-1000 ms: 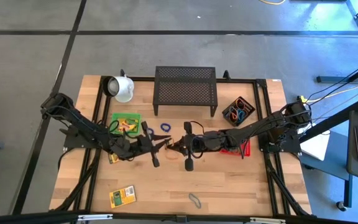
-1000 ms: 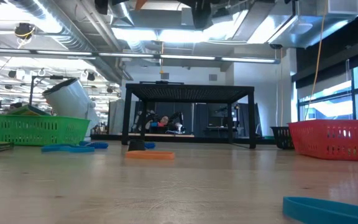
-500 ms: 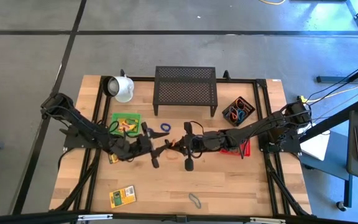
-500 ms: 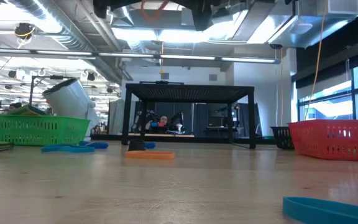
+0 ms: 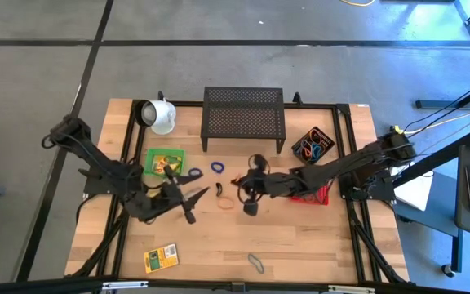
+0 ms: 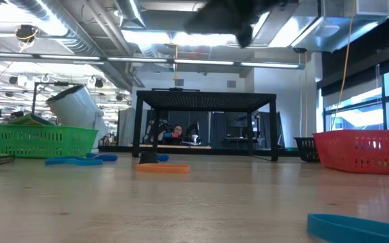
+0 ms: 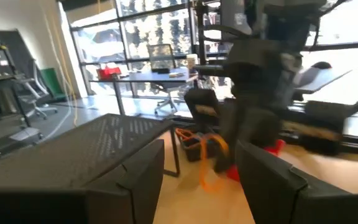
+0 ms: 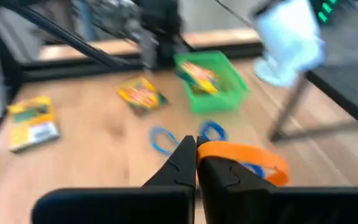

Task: Pick & Place Office Desk Supplies
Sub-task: Put the orange rubber band into the black bin

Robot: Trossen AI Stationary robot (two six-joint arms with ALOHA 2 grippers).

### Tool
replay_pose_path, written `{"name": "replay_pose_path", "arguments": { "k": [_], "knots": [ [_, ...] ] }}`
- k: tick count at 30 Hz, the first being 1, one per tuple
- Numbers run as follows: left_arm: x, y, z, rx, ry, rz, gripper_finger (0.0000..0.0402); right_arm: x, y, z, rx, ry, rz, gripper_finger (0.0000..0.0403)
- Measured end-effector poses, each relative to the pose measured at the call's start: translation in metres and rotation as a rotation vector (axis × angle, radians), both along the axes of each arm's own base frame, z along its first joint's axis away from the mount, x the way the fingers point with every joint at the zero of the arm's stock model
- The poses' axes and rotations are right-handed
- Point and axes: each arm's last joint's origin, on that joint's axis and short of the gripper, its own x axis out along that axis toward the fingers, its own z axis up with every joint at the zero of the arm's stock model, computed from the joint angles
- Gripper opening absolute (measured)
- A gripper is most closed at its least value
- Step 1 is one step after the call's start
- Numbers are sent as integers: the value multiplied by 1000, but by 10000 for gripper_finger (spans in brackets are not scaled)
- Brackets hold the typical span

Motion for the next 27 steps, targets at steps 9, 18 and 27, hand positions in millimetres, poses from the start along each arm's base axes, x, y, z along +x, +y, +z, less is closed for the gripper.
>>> {"name": "replay_pose_path", "arguments": {
  "k": [9, 18, 27],
  "knots": [
    [-13, -13, -17, -137, 28, -95, 194, -58, -21, 41, 33, 140, -134, 6],
    [-16, -12, -34, -305, 74, -152, 194, -108, -54, 51, 67, 286, -418, 7],
    [-15, -14, -36, -336, 94, -199, 194, -135, -103, 32, 122, 585, -757, 8]
  ]
}}
